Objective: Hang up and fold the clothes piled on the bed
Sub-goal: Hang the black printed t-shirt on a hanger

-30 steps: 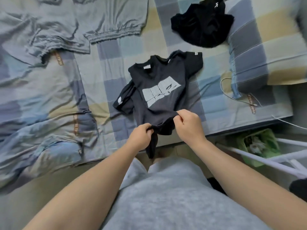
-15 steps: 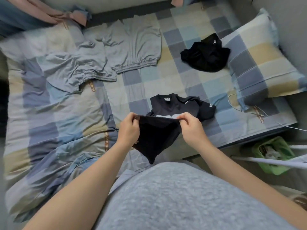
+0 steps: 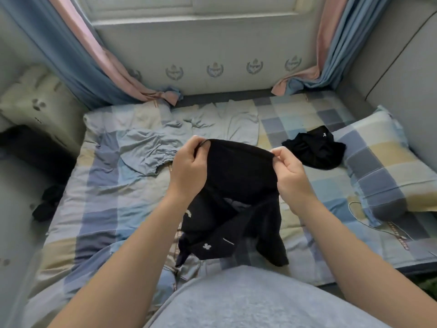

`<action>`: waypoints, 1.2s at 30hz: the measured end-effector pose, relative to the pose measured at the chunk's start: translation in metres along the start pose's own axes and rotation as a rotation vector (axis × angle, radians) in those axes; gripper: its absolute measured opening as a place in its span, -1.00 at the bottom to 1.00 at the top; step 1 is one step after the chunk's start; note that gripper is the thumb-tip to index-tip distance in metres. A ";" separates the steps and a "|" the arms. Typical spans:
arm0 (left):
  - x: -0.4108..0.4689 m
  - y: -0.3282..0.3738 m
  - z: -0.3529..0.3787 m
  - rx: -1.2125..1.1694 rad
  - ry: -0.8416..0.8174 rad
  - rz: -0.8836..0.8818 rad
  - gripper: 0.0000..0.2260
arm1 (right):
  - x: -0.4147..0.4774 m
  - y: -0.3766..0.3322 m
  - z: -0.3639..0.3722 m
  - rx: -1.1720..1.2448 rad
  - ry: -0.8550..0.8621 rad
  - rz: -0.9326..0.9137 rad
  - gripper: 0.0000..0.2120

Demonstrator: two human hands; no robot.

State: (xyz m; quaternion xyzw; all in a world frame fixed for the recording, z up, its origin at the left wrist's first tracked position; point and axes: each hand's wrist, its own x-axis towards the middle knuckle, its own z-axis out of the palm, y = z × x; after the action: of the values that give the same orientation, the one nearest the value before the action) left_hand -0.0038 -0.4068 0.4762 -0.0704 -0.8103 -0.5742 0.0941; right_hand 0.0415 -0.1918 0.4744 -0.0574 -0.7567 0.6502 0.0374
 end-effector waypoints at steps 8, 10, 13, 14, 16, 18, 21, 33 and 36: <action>-0.014 0.008 -0.019 0.300 0.091 0.019 -0.78 | 0.014 -0.053 0.030 0.241 -0.093 0.156 -0.74; -0.030 0.007 -0.015 0.262 0.080 0.079 -0.85 | 0.017 -0.056 0.037 0.225 -0.074 0.154 -0.78; -0.051 0.002 -0.013 0.134 -0.030 0.097 -0.85 | 0.018 -0.057 0.045 0.210 -0.050 0.172 -0.82; -0.058 0.000 -0.011 0.109 -0.131 0.056 -0.81 | 0.018 -0.057 0.047 0.210 -0.044 0.185 -0.83; -0.071 -0.008 -0.004 0.134 -0.341 -0.029 -0.76 | 0.016 -0.056 0.051 0.215 -0.038 0.208 -0.82; -0.082 -0.020 0.006 0.202 -0.424 -0.092 -0.67 | 0.013 -0.056 0.053 0.225 -0.031 0.225 -0.82; -0.084 -0.034 0.016 0.296 -0.381 -0.170 -0.66 | 0.010 -0.060 0.055 0.263 -0.039 0.239 -0.81; -0.076 -0.042 0.014 -0.055 -0.182 -0.358 -0.84 | 0.003 -0.060 0.036 0.449 0.097 0.172 -0.80; -0.064 -0.023 0.011 -0.229 -0.097 -0.343 -0.86 | 0.001 -0.050 0.025 0.364 0.077 0.184 -0.81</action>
State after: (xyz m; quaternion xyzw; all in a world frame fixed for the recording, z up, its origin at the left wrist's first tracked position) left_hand 0.0522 -0.4048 0.4370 0.0308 -0.7435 -0.6660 -0.0525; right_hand 0.0357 -0.2237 0.5199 -0.1435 -0.6164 0.7741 0.0164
